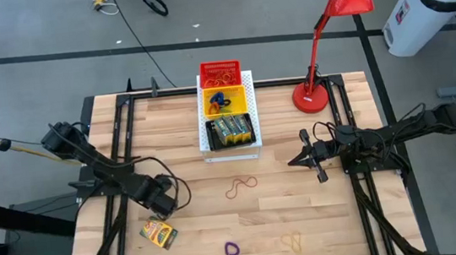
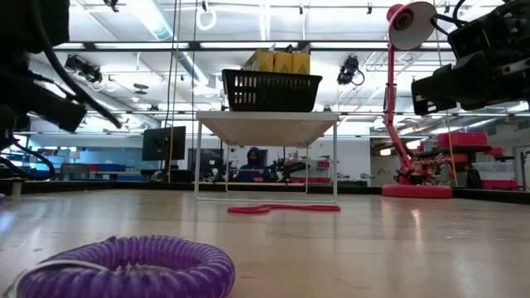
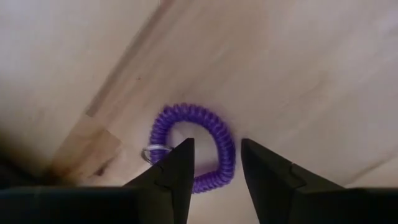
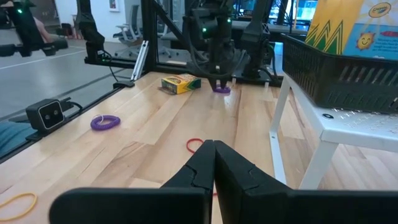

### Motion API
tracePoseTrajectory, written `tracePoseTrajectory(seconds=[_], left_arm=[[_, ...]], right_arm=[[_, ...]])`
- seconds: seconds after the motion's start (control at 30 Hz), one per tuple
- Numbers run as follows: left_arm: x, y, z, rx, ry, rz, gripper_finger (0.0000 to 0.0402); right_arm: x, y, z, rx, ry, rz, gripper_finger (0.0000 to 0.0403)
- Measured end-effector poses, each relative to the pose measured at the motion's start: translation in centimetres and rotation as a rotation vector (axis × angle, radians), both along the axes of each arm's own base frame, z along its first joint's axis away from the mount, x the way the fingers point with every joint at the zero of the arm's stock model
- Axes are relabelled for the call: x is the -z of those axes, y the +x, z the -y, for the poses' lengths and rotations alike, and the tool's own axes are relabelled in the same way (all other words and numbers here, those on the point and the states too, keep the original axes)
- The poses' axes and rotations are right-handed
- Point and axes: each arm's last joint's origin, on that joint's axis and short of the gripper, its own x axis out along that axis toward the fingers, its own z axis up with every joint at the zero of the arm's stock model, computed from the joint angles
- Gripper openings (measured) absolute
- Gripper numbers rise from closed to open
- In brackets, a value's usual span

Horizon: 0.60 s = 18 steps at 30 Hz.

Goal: Pick & Place Office Desk Supplies
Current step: Put the voilet spring keychain into the yellow bin on the shelf

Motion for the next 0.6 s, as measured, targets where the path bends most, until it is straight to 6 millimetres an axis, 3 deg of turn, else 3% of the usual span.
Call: tracePoseTrajectory(seconds=[0.17,0.43,0.6], left_arm=[[0.3,-0.2,0.1,0.012,-0.016,0.009,0.0120],[0.1,0.0,0.2,0.056,0.002,0.026,0.0014],[-2.4,1.1,0.5,0.135,0.113,0.077,0.0015]], right_arm=[[0.0,0.0,0.0,0.000,0.000,0.000,0.0013],[0.0,0.0,0.0,0.000,0.000,0.000,0.0013],[0.0,0.0,0.0,0.000,0.000,-0.001,0.0013]])
